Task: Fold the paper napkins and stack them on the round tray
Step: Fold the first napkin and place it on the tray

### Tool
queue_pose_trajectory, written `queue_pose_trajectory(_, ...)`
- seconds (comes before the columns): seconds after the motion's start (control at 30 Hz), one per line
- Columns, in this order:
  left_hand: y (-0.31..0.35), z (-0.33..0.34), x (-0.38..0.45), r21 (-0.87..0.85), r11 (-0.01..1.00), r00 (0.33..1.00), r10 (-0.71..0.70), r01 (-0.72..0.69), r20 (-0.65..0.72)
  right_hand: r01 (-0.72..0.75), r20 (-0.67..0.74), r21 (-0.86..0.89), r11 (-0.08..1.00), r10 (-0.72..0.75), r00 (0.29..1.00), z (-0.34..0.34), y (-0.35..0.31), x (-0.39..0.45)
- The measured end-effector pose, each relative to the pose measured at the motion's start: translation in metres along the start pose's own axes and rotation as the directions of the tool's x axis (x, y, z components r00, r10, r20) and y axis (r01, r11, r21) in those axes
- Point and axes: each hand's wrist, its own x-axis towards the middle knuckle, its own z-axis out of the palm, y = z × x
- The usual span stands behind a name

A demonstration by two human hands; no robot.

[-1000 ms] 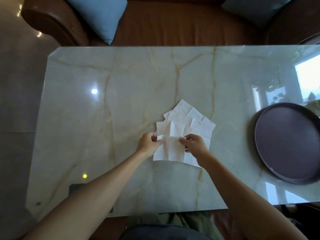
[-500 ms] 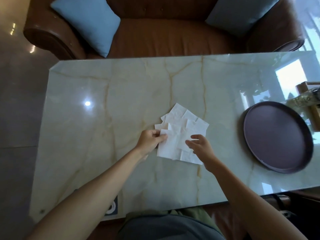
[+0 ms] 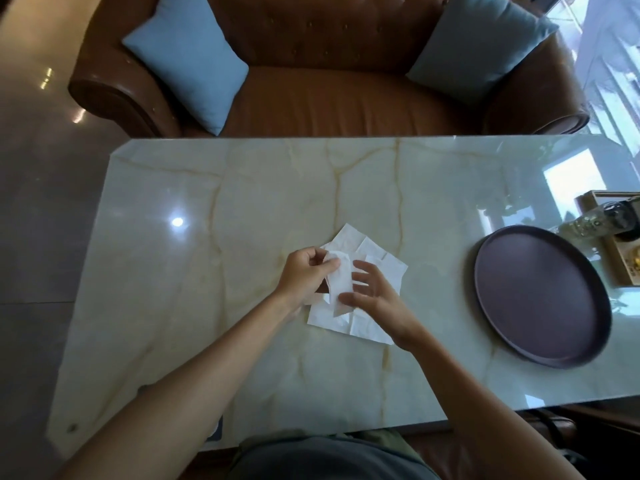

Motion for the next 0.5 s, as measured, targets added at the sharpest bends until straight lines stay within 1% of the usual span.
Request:
queue_pose_trajectory(0.07,0.004,0.004,0.000,-0.014,1.000,0.999,-0.007,0.007,-0.032,0.033,0.124,-0.078,0.996,-0.023,0.992,-0.002,0.000,-0.001)
queue_pose_trajectory(0.1,0.007,0.007,0.000,-0.025,1.000,0.999,-0.012,0.011,-0.041,0.058,0.168,-0.109,0.992,-0.040,0.985,-0.002,0.001,0.000)
queue_pose_trajectory(0.13,0.009,0.009,0.001,-0.034,0.999,0.998,-0.019,0.017,-0.055,0.084,0.180,-0.129,0.988,-0.060,0.982,-0.002,0.001,0.001)
queue_pose_trajectory(0.17,0.010,0.011,0.002,-0.037,0.999,0.997,-0.027,0.025,-0.071,0.105,0.156,-0.152,0.983,-0.081,0.984,-0.002,0.001,0.003)
queue_pose_trajectory(0.23,0.013,0.017,0.003,-0.054,0.998,0.995,-0.044,0.040,-0.086,0.134,0.045,-0.254,0.958,-0.127,0.991,-0.003,0.004,0.006)
queue_pose_trajectory(0.3,0.016,0.022,0.002,-0.159,0.985,0.996,-0.075,0.065,-0.055,0.144,-0.036,-0.357,0.923,-0.168,0.985,-0.007,0.005,0.010)
queue_pose_trajectory(0.33,0.018,0.024,0.001,-0.235,0.969,0.996,-0.084,0.075,-0.032,0.145,-0.063,-0.368,0.919,-0.180,0.982,-0.010,0.006,0.012)
queue_pose_trajectory(0.37,0.020,0.026,0.001,-0.292,0.954,0.996,-0.084,0.071,-0.032,0.142,-0.090,-0.356,0.924,-0.186,0.979,-0.013,0.006,0.013)
queue_pose_trajectory(0.4,0.022,0.026,0.002,-0.301,0.952,0.995,-0.075,0.051,-0.069,0.141,-0.114,-0.321,0.937,-0.186,0.976,-0.018,0.005,0.014)
queue_pose_trajectory(0.47,0.022,0.022,0.005,-0.172,0.985,0.986,-0.021,-0.008,-0.168,0.143,-0.119,-0.188,0.972,-0.167,0.979,-0.029,0.002,0.016)
queue_pose_trajectory(0.5,0.021,0.019,0.006,-0.099,0.995,0.985,0.011,-0.028,-0.171,0.141,-0.100,-0.105,0.984,-0.151,0.983,-0.034,-0.001,0.015)
